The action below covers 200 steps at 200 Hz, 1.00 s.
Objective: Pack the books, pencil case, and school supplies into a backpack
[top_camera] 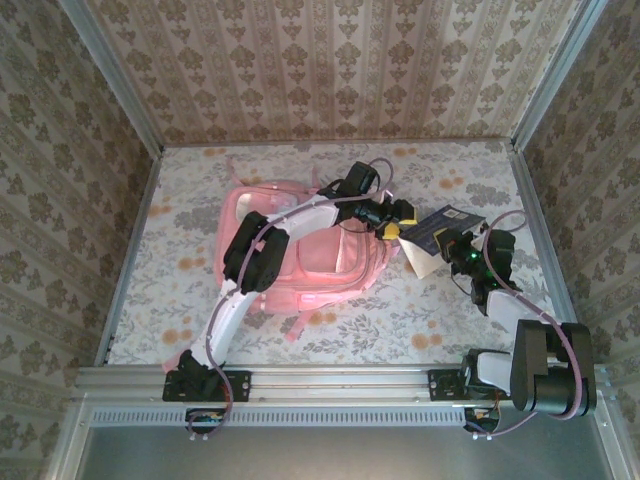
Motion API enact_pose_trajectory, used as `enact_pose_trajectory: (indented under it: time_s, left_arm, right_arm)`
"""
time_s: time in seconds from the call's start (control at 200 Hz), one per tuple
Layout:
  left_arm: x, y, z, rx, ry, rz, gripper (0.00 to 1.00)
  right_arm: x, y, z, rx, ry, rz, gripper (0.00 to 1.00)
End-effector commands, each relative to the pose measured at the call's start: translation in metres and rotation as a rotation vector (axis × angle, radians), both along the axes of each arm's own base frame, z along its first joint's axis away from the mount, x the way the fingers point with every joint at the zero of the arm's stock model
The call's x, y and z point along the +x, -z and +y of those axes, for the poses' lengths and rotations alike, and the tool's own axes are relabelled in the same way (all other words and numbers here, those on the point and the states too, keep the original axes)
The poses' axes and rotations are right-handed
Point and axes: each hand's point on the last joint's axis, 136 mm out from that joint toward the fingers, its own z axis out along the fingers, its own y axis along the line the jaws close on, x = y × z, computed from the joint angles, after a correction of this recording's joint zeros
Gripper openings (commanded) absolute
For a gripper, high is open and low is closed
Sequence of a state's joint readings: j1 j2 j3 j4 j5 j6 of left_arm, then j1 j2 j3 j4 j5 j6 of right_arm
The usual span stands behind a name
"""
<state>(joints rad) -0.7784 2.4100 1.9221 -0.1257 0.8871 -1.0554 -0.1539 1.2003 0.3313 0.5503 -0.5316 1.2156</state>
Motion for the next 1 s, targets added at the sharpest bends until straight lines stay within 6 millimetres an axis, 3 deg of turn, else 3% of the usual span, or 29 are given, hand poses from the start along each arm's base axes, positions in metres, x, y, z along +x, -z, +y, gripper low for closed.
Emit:
enact_pose_trajectory:
  time_s: [0.0,0.595,0.865,0.91,0.995]
  left_arm:
    - [-0.017,0.029,-0.004,0.018,0.029,0.086,0.64]
    - [-0.022,0.025,-0.012,-0.033,0.039,0.105,0.15]
    - [-0.012,0.013,-0.006,-0.049,0.026,0.069,0.05]
    - [-0.010,0.009,-0.003,-0.047,0.022,0.054,0.05]
    - [-0.007,0.005,0.001,-0.042,0.020,0.033,0.05]
  right_arm:
    - [0.004,-0.011,0.003,0.003,-0.013,-0.054,0.00]
    - [-0.005,0.023,0.005,-0.028,-0.015,0.028,0.00]
    - [-0.008,0.029,0.003,-0.054,-0.015,0.056,0.00]
    - [-0.010,0.031,0.003,-0.064,-0.016,0.070,0.06]
    - [-0.015,0.037,0.002,-0.094,-0.016,0.105,0.28]
